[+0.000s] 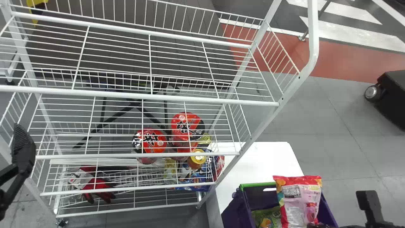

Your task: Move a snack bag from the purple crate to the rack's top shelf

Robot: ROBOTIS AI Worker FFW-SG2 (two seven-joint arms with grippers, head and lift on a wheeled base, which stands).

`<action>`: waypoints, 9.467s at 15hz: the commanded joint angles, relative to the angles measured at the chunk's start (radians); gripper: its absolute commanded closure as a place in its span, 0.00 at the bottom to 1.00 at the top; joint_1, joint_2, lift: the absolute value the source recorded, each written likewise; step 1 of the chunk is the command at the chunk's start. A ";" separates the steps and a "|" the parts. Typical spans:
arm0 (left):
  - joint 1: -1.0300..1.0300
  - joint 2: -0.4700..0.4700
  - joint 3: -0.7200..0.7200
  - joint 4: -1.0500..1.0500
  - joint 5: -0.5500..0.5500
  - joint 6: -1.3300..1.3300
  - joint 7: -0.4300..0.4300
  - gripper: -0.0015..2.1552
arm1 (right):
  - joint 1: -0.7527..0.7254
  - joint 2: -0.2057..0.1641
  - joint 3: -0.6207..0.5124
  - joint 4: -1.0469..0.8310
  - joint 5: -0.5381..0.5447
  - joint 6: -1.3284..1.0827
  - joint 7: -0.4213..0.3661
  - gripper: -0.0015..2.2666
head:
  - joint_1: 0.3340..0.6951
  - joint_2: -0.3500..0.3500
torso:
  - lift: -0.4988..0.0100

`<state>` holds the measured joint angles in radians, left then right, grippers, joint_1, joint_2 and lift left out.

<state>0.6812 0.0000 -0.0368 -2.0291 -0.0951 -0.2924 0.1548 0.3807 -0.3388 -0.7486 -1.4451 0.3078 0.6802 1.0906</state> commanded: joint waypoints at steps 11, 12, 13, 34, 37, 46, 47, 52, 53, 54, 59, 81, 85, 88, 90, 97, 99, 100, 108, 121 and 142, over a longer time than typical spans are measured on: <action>0.012 -0.002 -0.003 -0.008 0.000 -0.009 0.003 0.07 | 0.010 0.009 -0.018 -0.017 -0.024 -0.024 0.000 0.65 | 1.00 0.00 | 0.74; 0.015 -0.002 -0.003 -0.011 -0.002 -0.012 0.003 0.07 | 0.010 0.009 -0.018 -0.017 -0.024 -0.027 0.000 0.65 | 1.00 0.00 | 0.75; 0.018 -0.002 -0.002 -0.014 -0.002 -0.015 0.003 0.07 | 0.012 0.011 -0.018 -0.018 -0.024 -0.034 0.000 0.65 | 1.00 0.00 | 0.76; 0.037 -0.002 -0.008 -0.031 -0.009 -0.021 0.009 0.07 | 0.021 0.015 -0.026 -0.020 -0.049 -0.064 0.011 0.65 | 1.00 0.00 | 0.92; 0.041 -0.002 -0.009 -0.037 -0.009 -0.021 0.011 0.07 | 0.030 0.021 -0.029 -0.037 -0.052 -0.058 0.014 0.65 | 1.00 0.00 | 0.95; 0.041 -0.003 -0.005 -0.037 -0.008 -0.021 0.011 0.07 | 0.032 0.026 -0.029 -0.064 -0.064 -0.024 0.014 0.65 | 1.00 0.00 | 0.96; 0.040 -0.003 -0.006 -0.037 -0.008 -0.018 0.011 0.07 | 0.037 0.026 -0.032 -0.074 -0.076 -0.024 0.022 0.65 | 1.00 0.00 | 0.96; 0.040 -0.003 -0.005 -0.031 -0.008 -0.021 0.015 0.07 | 0.038 0.043 -0.094 -0.107 -0.161 -0.070 0.101 0.72 | 1.00 0.00 | 0.96; 0.040 -0.003 -0.005 -0.029 -0.008 -0.021 0.015 0.07 | 0.038 0.052 -0.114 -0.126 -0.184 -0.073 0.130 0.72 | 1.00 0.00 | 0.96; 0.037 -0.003 -0.005 -0.026 -0.008 -0.015 0.015 0.07 | 0.038 0.066 -0.137 -0.161 -0.205 -0.064 0.164 0.72 | 1.00 0.00 | 0.96; 0.037 -0.003 -0.008 -0.025 -0.014 -0.012 0.019 0.07 | 0.053 0.139 -0.262 -0.337 -0.348 -0.070 0.265 0.81 | 1.00 0.00 | 0.96; 0.009 0.000 -0.020 0.036 -0.005 -0.003 -0.017 0.07 | -0.186 0.331 0.592 -0.632 -0.495 -0.254 -0.146 0.81 | 1.00 0.59 | 0.96; -0.005 0.005 -0.008 0.070 0.028 -0.009 -0.043 0.07 | -0.302 0.331 0.825 -0.390 -0.475 -0.488 -0.339 0.81 | 1.00 0.73 | 0.96; 0.000 0.006 0.011 0.083 0.048 -0.040 -0.055 0.07 | -0.376 0.333 0.953 -0.224 -0.472 -0.678 -0.456 0.81 | 1.00 0.82 | 0.96; 0.003 0.011 0.020 0.093 0.063 -0.058 -0.066 0.07 | -0.422 0.340 1.003 -0.113 -0.463 -0.791 -0.512 0.81 | 1.00 0.89 | 0.96; 0.006 0.014 0.049 0.125 0.092 -0.116 -0.081 0.07 | -0.531 0.340 1.078 0.229 -0.460 -1.089 -0.624 0.81 | 1.00 0.96 | 0.96; 0.012 0.015 0.051 0.125 0.092 -0.129 -0.084 0.07 | -0.583 0.340 1.089 0.345 -0.458 -1.141 -0.638 0.81 | 1.00 0.96 | 0.96; 0.014 0.018 0.052 0.129 0.092 -0.138 -0.083 0.07 | -0.603 0.340 1.091 0.397 -0.455 -1.181 -0.653 0.81 | 1.00 0.96 | 0.96; 0.003 0.018 0.055 0.158 0.106 -0.172 -0.084 0.07 | -0.715 0.340 1.100 0.646 -0.461 -1.276 -0.686 0.78 | 1.00 0.92 | 0.96; 0.034 0.018 0.071 0.165 0.117 -0.261 -0.084 0.07 | -0.749 0.340 1.124 0.719 -0.495 -1.193 -0.686 0.37 | 1.00 0.92 | 0.96; 0.044 0.018 0.051 0.130 0.129 -0.245 -0.087 0.07 | -0.347 0.340 1.034 -0.024 -0.466 -1.024 -0.719 0.04 | 1.00 0.97 | 0.96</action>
<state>0.7116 0.0169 0.0208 -1.8696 0.0337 -0.5439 0.0677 -0.0151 -0.0003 0.2991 -1.3762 -0.1523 -0.3577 0.3740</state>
